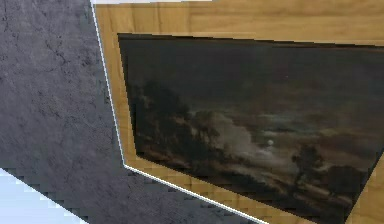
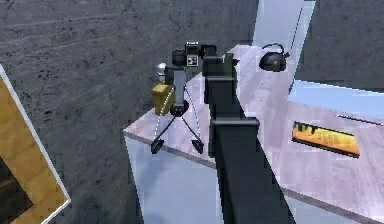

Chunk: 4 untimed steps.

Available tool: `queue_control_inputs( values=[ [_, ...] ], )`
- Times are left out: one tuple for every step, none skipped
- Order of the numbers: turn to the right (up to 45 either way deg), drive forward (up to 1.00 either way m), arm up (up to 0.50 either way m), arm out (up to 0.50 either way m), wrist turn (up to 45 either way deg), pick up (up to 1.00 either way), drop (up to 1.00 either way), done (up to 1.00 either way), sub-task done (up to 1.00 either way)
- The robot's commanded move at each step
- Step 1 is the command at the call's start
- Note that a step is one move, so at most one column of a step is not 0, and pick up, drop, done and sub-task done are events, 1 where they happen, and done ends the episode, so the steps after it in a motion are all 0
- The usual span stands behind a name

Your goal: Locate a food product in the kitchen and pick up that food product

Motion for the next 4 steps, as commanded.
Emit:
queue_control_inputs(
  values=[
    [0.0,0.0,0.0,0.0,45.0,0.0,0.0,0.0,0.0],
    [0.0,0.0,0.0,0.0,45.0,0.0,0.0,0.0,0.0],
    [0.0,0.0,0.0,0.0,45.0,0.0,0.0,0.0,0.0],
    [0.0,0.0,0.0,0.0,33.0,0.0,0.0,0.0,0.0]
  ],
)
